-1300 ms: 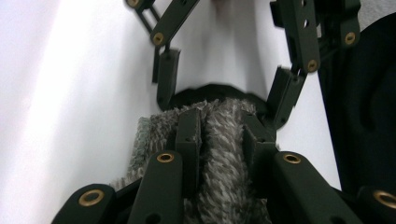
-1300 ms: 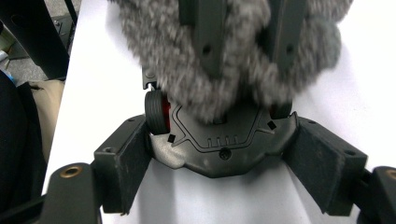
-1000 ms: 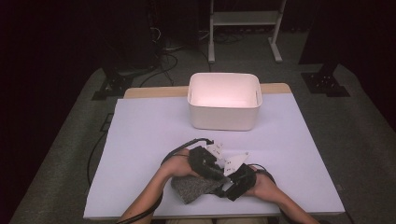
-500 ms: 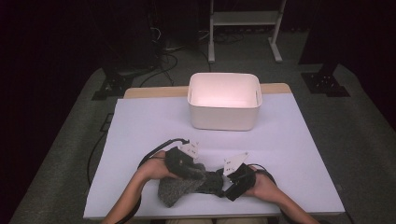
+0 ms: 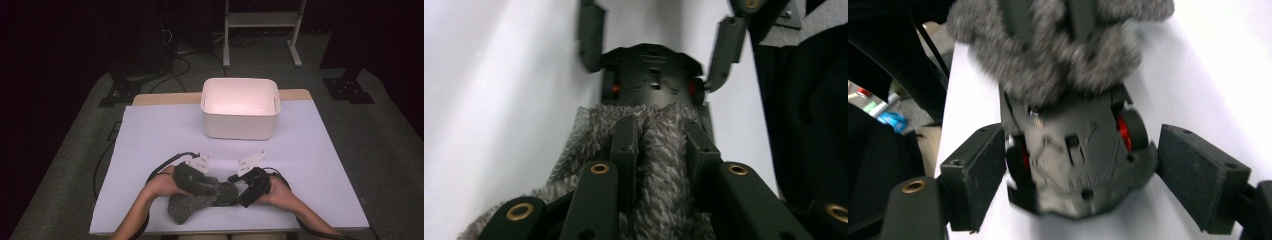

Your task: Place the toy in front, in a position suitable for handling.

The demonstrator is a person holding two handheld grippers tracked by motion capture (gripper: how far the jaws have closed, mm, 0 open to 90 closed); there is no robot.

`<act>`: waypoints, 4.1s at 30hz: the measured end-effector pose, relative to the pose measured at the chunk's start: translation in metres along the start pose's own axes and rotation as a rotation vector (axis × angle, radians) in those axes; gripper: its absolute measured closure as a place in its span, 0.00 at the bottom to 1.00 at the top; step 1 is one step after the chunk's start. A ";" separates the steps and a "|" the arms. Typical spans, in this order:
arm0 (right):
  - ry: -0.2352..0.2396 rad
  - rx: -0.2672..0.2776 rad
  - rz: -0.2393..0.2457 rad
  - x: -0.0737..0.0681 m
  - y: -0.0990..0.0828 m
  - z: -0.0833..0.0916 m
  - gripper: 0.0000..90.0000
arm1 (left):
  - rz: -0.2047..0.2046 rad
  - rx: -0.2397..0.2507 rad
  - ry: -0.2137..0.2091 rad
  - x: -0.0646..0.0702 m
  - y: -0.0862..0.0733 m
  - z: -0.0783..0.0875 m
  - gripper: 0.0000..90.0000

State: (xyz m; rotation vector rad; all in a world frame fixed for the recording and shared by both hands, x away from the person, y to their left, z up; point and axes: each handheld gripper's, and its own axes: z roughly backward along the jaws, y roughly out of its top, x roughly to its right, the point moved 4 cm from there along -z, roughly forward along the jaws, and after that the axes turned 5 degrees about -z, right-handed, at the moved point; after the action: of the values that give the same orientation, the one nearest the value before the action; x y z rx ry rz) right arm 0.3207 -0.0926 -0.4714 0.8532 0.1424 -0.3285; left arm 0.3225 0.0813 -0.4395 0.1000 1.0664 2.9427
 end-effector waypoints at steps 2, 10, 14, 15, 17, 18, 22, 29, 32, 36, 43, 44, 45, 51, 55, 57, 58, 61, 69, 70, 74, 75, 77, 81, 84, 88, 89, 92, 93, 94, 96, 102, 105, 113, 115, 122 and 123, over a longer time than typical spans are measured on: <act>0.019 0.010 -0.007 0.001 0.004 -0.002 0.22 | -0.004 -0.003 -0.003 0.001 0.001 0.000 0.80; 0.018 0.002 -0.010 0.008 0.014 -0.008 0.24 | -0.012 -0.017 -0.010 0.001 0.001 0.001 0.80; 0.064 0.000 -0.043 0.009 0.012 -0.013 0.25 | -0.017 -0.038 -0.001 -0.003 0.000 0.009 0.80; 0.074 -0.014 -0.048 0.009 0.011 -0.014 0.26 | -0.004 -0.029 0.006 -0.004 0.000 0.012 0.80; 0.109 -0.035 -0.068 0.009 0.009 -0.016 0.30 | 0.006 -0.035 0.025 -0.007 -0.003 0.020 0.80; 0.124 -0.038 -0.076 0.009 0.008 -0.016 0.30 | 0.012 -0.034 0.035 -0.008 -0.004 0.024 0.79; 0.098 -0.043 -0.045 0.004 0.009 -0.015 0.31 | 0.044 -0.047 0.062 -0.012 -0.010 0.034 0.78; 0.001 0.002 0.042 -0.012 0.005 -0.011 0.32 | 0.085 -0.042 0.034 -0.012 -0.011 0.036 0.73; -0.045 0.030 0.110 -0.021 0.003 -0.006 0.37 | 0.082 -0.042 0.003 -0.010 -0.007 0.035 0.72; -0.063 0.052 0.142 -0.028 -0.002 0.000 0.41 | 0.033 -0.083 -0.030 0.002 0.000 0.026 0.76; -0.046 0.037 0.145 -0.032 0.000 0.003 0.44 | 0.003 -0.066 0.004 0.014 0.002 0.029 0.77; -0.023 0.029 0.134 -0.030 0.002 0.003 0.43 | -0.007 -0.064 0.001 0.015 0.002 0.030 0.78; -0.016 0.018 0.133 -0.029 0.004 0.001 0.42 | -0.012 -0.058 -0.004 0.017 0.003 0.030 0.78; 0.048 -0.031 0.095 -0.031 0.008 -0.018 0.38 | -0.014 -0.015 -0.033 0.023 0.003 0.031 0.77; 0.086 -0.047 0.097 -0.037 0.010 -0.028 0.46 | 0.002 0.007 -0.039 0.022 0.001 0.031 0.78; 0.097 -0.047 0.092 -0.036 0.010 -0.030 0.47 | 0.004 0.013 -0.040 0.022 0.000 0.031 0.78; 0.111 -0.044 0.088 -0.035 0.010 -0.029 0.52 | 0.009 0.023 -0.057 0.024 0.001 0.032 0.79; 0.136 -0.002 0.075 -0.034 0.012 -0.023 0.58 | 0.003 0.028 -0.065 0.026 0.002 0.032 0.80; 0.109 0.031 0.092 -0.039 0.009 -0.015 0.62 | -0.014 0.030 -0.073 0.027 0.007 0.031 0.79; 0.119 0.029 0.081 -0.038 0.010 -0.014 0.62 | -0.011 0.027 -0.073 0.027 0.007 0.030 0.79; 0.126 0.000 0.064 -0.036 0.012 -0.018 0.59 | -0.009 0.027 -0.071 0.027 0.007 0.028 0.80; 0.124 -0.015 0.067 -0.037 0.012 -0.020 0.57 | -0.011 0.023 -0.072 0.027 0.007 0.028 0.80; 0.126 -0.042 0.074 -0.038 0.011 -0.026 0.56 | -0.016 0.016 -0.072 0.028 0.008 0.028 0.79; 0.141 -0.036 0.072 -0.039 0.009 -0.029 0.59 | -0.017 0.021 -0.093 0.029 0.011 0.029 0.79; 0.123 -0.028 0.114 -0.043 0.009 -0.027 0.61 | -0.021 0.026 -0.085 0.030 0.013 0.030 0.79; 0.040 -0.025 0.157 -0.043 0.008 -0.023 0.62 | -0.022 0.026 -0.056 0.027 0.016 0.034 0.79; 0.030 -0.024 0.154 -0.042 0.008 -0.021 0.62 | -0.024 0.022 -0.049 0.025 0.016 0.036 0.79; -0.007 -0.014 0.153 -0.035 0.005 -0.015 0.62 | -0.022 0.012 -0.023 0.021 0.017 0.038 0.79; -0.027 -0.017 0.164 -0.032 0.004 -0.013 0.62 | -0.025 0.006 -0.018 0.019 0.017 0.038 0.79; -0.044 -0.022 0.168 -0.031 0.004 -0.011 0.62 | -0.023 -0.002 -0.011 0.018 0.017 0.039 0.79; -0.087 -0.028 0.187 -0.024 0.002 -0.005 0.62 | -0.019 -0.019 0.001 0.014 0.015 0.040 0.79; -0.071 -0.003 0.138 -0.007 -0.006 0.014 0.62 | -0.005 -0.028 0.024 0.006 0.013 0.040 0.79; -0.073 0.011 0.135 -0.005 -0.006 0.016 0.62 | -0.014 -0.051 0.017 0.006 0.015 0.032 0.79; -0.082 0.030 0.114 -0.007 -0.014 0.026 0.56 | -0.026 -0.053 0.008 0.009 0.012 0.033 0.79; -0.078 0.037 0.099 -0.007 -0.018 0.031 0.57 | -0.015 -0.041 0.024 0.008 0.010 0.038 0.79; -0.070 0.024 0.080 -0.007 -0.030 0.031 0.70 | -0.016 -0.031 0.012 0.008 0.011 0.036 0.83; -0.081 0.021 0.090 -0.009 -0.030 0.030 0.70 | -0.022 -0.038 0.006 0.009 0.012 0.034 0.84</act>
State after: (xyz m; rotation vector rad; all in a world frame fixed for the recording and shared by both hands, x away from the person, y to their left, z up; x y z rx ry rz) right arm 0.3020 -0.1311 -0.4710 0.8631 0.0258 -0.2802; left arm 0.3156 0.0941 -0.4055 0.0782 1.0047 2.9444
